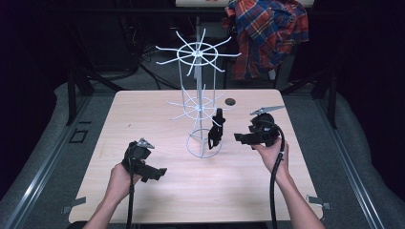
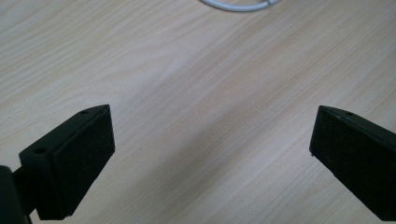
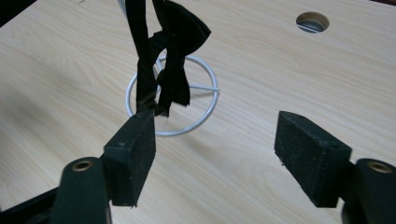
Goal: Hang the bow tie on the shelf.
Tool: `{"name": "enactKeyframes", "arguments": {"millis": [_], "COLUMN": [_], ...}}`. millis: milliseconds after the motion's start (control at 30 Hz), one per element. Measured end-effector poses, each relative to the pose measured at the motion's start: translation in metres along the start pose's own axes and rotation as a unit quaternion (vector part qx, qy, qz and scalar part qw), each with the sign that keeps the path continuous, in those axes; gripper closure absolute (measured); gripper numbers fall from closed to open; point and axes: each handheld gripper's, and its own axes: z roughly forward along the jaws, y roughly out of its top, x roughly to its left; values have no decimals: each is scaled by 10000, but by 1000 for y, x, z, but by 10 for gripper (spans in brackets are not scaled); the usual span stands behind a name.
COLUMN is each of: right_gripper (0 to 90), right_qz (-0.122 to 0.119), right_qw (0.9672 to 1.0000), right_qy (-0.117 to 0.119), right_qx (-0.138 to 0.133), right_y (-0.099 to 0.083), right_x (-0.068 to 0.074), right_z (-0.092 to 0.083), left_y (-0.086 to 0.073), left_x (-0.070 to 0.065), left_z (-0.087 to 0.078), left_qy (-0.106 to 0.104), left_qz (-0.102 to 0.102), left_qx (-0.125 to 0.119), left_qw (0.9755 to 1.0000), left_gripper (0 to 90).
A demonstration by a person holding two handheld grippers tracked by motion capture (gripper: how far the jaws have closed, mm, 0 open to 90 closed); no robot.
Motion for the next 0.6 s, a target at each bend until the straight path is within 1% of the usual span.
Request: {"name": "enactKeyframes", "arguments": {"millis": [33, 67, 100, 133, 233, 367, 500, 533, 600], "right_gripper": [261, 261, 212, 205, 164, 152, 148, 147, 146], "right_qz": [-11, -11, -11, -15, -46, -44, -33, -55, -87], "right_qw": [10000, 10000, 10000, 10000, 10000, 10000, 9999, 9997, 9996], "right_qy": [4, 4, 6, 5, -8, -19, -99, -124, -171], "right_qx": [-40, -40, -47, -45, -12, 58, 132, 189, 223], "right_y": [-2, -2, -5, -6, -11, -18, -31, -34, -37], "right_x": [0, 0, 0, 0, 0, 0, -3, -3, -3], "right_z": [-5, -5, -8, -9, -13, -19, -28, -29, -30], "left_y": [0, 0, 0, 0, 0, 0, 0, 0, 1], "left_x": [0, 0, 0, 0, -1, -1, -1, -1, -2], "left_z": [0, 0, 0, 0, 0, 0, 1, 1, 1], "left_qy": [-4, -4, -5, -38, -26, -20, -24, -24, -15], "left_qz": [4, 4, 7, 10, 3, -2, -6, -6, -10], "left_qx": [2, 2, 4, 18, 11, 9, 21, 21, 17], "left_qw": [10000, 10000, 10000, 10000, 10000, 10000, 10000, 10000, 10000], "left_gripper": [1, 0, 1, 1, 1, 1, 1, 0, 0]}}
